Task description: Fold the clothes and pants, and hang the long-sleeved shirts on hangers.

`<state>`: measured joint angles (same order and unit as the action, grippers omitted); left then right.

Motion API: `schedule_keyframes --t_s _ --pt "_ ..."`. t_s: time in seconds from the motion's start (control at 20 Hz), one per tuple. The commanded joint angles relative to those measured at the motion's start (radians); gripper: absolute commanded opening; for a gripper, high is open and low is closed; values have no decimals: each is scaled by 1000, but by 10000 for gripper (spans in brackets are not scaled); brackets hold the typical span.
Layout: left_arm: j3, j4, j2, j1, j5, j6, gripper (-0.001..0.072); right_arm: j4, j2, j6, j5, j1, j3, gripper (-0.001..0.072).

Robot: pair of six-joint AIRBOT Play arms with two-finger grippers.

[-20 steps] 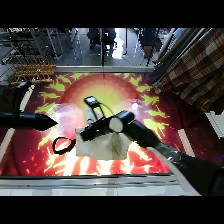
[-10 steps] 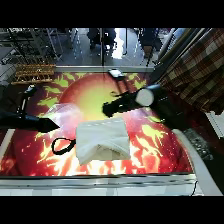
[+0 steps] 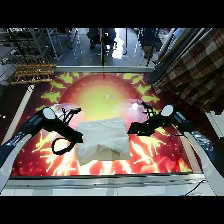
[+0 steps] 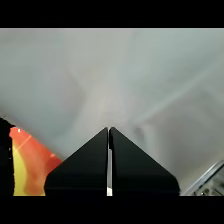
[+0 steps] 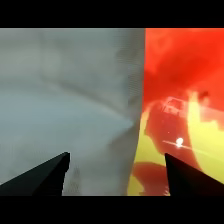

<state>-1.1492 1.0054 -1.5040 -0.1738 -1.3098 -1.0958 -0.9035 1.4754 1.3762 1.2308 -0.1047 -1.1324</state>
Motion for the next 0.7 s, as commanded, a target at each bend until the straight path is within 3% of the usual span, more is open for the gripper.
schedule_keyframes --t_s 0.0,0.1,0.25,0.3,0.4,0.45,0.5,0.65 --pt "18 153 -62 -13 6 -4 19 263 140 -177 -40 18 75 695" --pt "31 154 -71 -7 13 -4 19 404 232 -248 -14 14 72 695" --pt "31 145 -72 -7 27 -4 19 463 291 -303 9 -35 73 693" --pt "31 134 -72 -7 32 -3 19 496 294 -347 -4 -69 72 661" --pt "30 92 -71 -7 34 -1 19 599 295 -399 -67 -134 69 375" --pt "29 82 -63 -7 34 4 19 615 294 -397 -97 -153 53 110" --pt "29 83 -46 -6 30 4 19 608 291 -387 -99 -157 28 27" --pt "30 84 85 10 -25 5 19 573 205 -327 -104 -95 -12 26"
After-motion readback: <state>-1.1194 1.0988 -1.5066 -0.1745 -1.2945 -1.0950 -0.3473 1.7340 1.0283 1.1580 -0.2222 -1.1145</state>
